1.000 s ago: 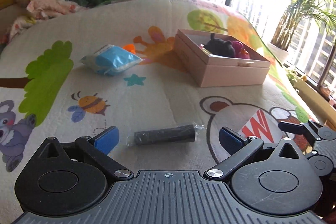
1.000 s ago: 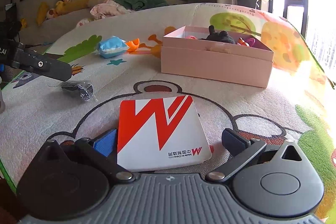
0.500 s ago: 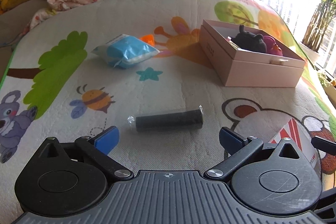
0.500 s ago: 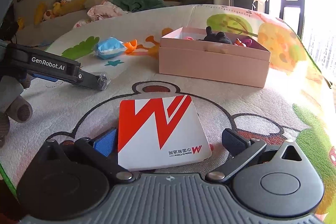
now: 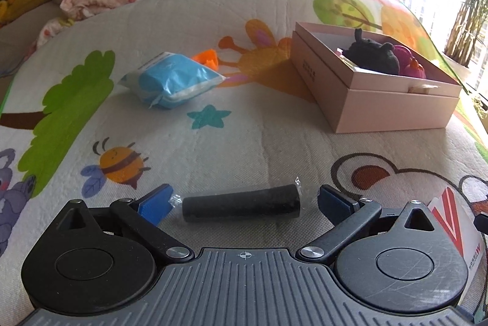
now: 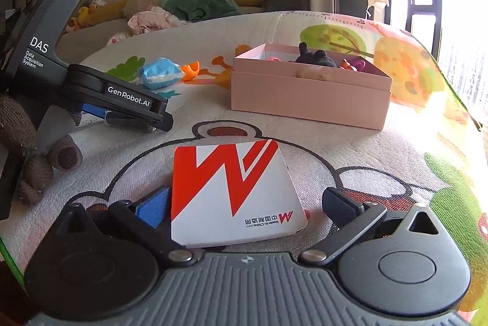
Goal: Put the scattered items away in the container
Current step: 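Carry the tube into the pink box and open the left gripper while the right gripper holds the card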
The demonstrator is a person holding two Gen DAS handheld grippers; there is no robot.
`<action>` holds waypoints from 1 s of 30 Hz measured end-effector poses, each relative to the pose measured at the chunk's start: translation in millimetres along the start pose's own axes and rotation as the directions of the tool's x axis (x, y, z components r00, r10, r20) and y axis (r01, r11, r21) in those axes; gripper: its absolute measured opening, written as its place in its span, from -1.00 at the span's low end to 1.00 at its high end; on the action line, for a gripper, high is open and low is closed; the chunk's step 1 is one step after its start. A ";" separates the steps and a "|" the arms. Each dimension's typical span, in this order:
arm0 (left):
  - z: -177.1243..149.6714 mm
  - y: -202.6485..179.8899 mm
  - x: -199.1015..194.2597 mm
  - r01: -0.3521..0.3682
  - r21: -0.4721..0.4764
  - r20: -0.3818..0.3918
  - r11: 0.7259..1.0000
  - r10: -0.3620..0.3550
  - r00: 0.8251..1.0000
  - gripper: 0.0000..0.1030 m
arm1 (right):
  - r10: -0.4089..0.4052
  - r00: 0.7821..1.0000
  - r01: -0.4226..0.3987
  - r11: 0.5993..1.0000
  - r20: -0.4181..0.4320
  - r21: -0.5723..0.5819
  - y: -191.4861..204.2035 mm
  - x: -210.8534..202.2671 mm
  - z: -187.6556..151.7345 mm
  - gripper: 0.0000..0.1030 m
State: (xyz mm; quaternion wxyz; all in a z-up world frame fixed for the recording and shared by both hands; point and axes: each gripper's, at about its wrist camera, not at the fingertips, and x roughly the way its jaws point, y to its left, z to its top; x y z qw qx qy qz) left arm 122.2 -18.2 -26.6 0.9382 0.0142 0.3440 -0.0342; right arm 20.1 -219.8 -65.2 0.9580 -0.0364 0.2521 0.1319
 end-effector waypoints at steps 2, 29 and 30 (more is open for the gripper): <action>-0.1 0.2 -1.2 -0.004 0.015 0.005 1.000 0.004 1.000 0.77 | 0.003 1.000 -0.003 1.000 -0.009 -0.004 0.0 0.1 1.6 1.00; -24.8 16.5 -98.8 0.147 0.069 0.119 0.987 -0.154 0.981 0.75 | 0.035 0.985 -0.057 0.991 -0.170 -0.123 -2.4 -21.7 57.5 0.56; -21.8 12.9 -101.5 0.153 0.083 0.128 0.985 -0.162 0.978 0.75 | 0.031 0.987 -0.052 0.990 -0.157 -0.130 -5.3 -28.2 62.3 0.56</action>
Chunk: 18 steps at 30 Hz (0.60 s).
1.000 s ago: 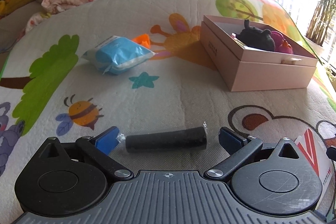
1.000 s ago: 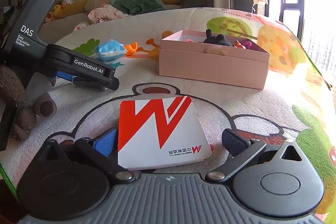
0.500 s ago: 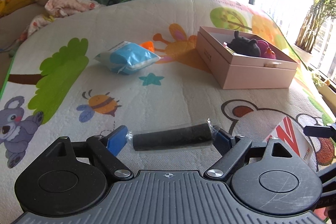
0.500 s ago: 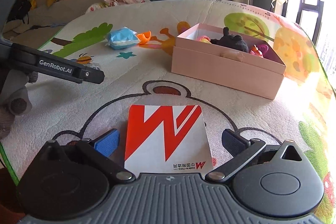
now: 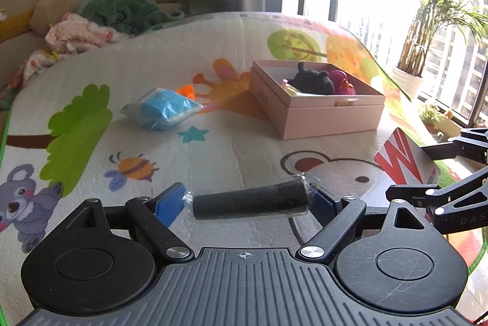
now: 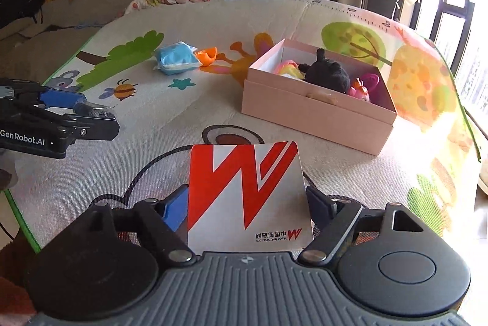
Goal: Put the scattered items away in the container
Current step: 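Carry the tube into the pink box and open the left gripper while the right gripper holds the card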
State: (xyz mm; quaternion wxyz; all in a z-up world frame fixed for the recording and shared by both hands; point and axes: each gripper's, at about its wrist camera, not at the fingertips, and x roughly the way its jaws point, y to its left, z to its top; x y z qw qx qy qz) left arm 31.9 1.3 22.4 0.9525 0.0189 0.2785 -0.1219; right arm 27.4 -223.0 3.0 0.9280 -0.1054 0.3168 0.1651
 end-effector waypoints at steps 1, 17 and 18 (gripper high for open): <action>3.6 -3.8 -1.2 0.007 0.013 0.010 1.000 -0.007 1.000 0.75 | -0.007 1.000 0.007 1.000 0.012 -0.002 -3.6 -7.4 3.4 0.56; 80.8 -64.4 35.3 0.074 0.222 0.120 0.972 -0.102 0.987 0.75 | -0.100 0.968 0.084 0.994 0.230 0.076 -88.1 -82.0 85.5 0.55; 87.7 -66.5 48.5 0.077 0.227 0.110 0.971 -0.104 0.989 0.75 | -0.102 0.965 0.084 0.993 0.240 0.082 -93.6 -79.1 92.8 0.55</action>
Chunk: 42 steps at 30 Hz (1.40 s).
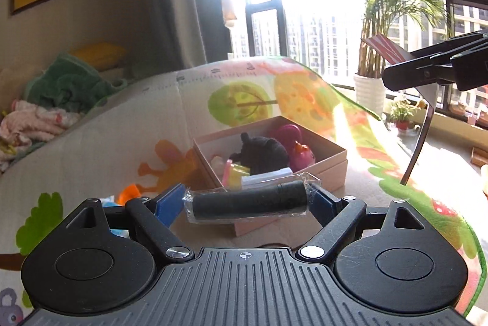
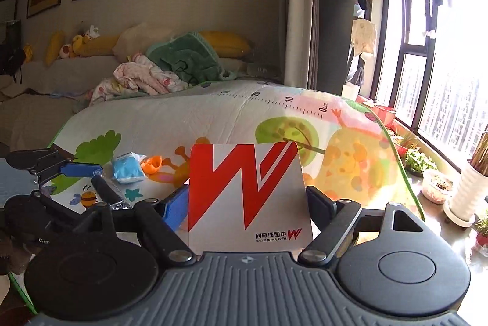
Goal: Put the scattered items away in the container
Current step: 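Carry the tube into the pink box and open the left gripper while the right gripper holds the card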
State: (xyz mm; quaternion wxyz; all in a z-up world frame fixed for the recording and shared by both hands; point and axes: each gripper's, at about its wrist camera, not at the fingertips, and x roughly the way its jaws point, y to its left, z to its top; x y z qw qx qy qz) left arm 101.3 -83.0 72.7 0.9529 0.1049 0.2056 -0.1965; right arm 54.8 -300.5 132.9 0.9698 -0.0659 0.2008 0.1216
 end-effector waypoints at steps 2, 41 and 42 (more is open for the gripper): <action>7.3 1.2 22.3 0.013 -0.001 -0.015 1.000 -0.013 1.000 0.75 | 0.003 1.000 -0.004 1.000 0.013 0.018 -9.5 12.7 12.5 0.55; -65.6 104.8 54.8 -0.109 -0.311 -0.147 0.944 0.066 0.987 1.00 | 0.191 0.967 -0.179 0.980 -0.170 0.083 15.0 237.3 10.8 0.72; -70.0 105.1 52.3 -0.118 -0.316 -0.156 0.941 0.071 0.985 1.00 | 0.184 0.967 -0.172 0.982 -0.175 0.081 15.1 231.9 8.0 0.72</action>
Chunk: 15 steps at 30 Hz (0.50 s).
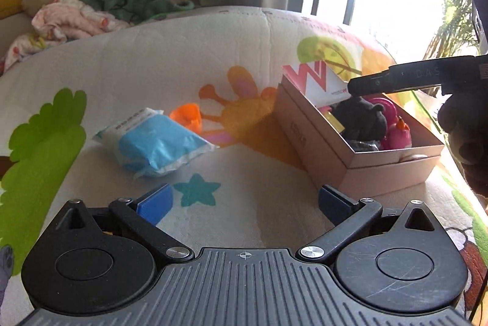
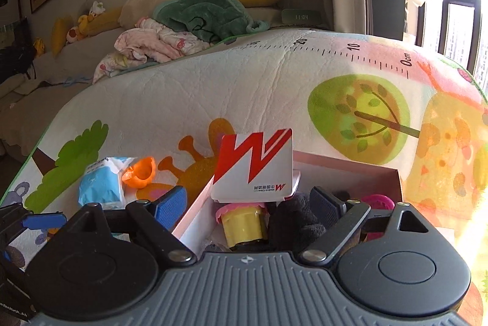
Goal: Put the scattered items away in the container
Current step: 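Lower the white W card into the pink box and open the right gripper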
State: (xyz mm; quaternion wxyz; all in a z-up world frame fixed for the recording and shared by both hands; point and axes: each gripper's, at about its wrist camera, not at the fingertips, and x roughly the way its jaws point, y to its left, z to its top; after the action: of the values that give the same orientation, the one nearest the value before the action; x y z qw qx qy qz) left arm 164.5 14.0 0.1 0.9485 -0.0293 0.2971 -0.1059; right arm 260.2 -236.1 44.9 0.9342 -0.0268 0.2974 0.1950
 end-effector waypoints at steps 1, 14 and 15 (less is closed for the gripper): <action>-3.7 2.4 -1.5 -0.006 -0.007 -0.006 1.000 0.006 1.000 1.00 | -0.012 1.000 0.012 1.000 0.000 -0.002 0.9 -4.0 -2.8 0.72; -22.2 13.0 -51.2 0.001 -0.049 0.025 0.999 0.000 1.000 1.00 | -0.118 0.990 0.125 0.989 -0.084 0.085 14.5 68.1 48.1 -0.24; -23.7 17.0 -54.5 -0.005 -0.054 0.026 0.999 0.006 1.000 1.00 | -0.126 0.983 0.141 0.984 -0.136 0.104 12.8 80.2 45.8 -0.26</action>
State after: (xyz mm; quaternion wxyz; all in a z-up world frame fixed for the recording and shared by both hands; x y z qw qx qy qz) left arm 110.5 42.6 9.0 0.9514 -0.0556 0.2875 -0.0948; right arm 340.2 -188.7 38.0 0.9241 -0.0061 0.3652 0.1123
